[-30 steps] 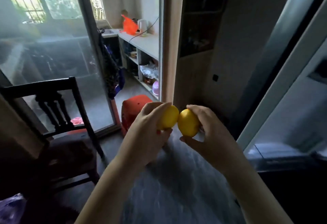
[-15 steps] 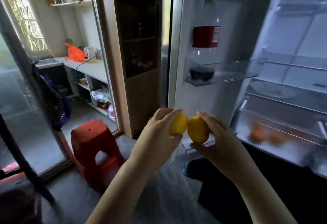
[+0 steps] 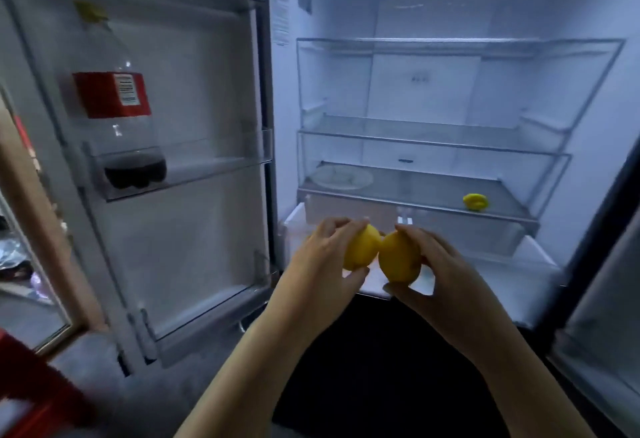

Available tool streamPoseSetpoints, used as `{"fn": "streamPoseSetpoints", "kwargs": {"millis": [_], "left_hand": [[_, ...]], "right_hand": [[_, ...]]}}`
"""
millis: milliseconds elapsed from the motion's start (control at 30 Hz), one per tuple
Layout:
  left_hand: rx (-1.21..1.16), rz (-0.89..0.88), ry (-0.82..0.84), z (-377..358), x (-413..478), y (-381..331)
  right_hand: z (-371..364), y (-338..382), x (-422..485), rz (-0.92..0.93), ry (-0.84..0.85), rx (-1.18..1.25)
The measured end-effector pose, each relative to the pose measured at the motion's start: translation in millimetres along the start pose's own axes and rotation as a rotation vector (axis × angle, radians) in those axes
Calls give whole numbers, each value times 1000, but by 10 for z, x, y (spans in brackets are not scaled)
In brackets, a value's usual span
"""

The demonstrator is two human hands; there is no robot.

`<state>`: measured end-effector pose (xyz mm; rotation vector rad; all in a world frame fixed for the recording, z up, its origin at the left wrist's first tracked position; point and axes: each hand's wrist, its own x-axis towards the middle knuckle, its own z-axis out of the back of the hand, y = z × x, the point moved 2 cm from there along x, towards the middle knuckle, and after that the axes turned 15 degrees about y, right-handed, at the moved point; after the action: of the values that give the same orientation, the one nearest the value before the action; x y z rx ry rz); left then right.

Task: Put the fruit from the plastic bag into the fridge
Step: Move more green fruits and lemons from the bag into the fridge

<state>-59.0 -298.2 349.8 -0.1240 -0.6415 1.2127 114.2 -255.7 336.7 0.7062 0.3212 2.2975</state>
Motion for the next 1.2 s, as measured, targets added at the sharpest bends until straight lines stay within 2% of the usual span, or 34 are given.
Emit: {"fn": "streamPoseSetpoints", "kwargs": {"millis": [367,800,967,1200], "left_hand": [[-117,-167,180,-983,1223,-101],[-169,-310,252,-1635,3140,667],[-187,-338,303,-2044,3603,804],[-197,-316,369,-2449,4102,789]], "right_hand": [[273,-1177,-144,-239,-91,7],[334,-2566,1108,-319,-103,-76],[252,-3050,1268,-423,-122,-75],[367,-3670,1371,-498,-54,-66]]}}
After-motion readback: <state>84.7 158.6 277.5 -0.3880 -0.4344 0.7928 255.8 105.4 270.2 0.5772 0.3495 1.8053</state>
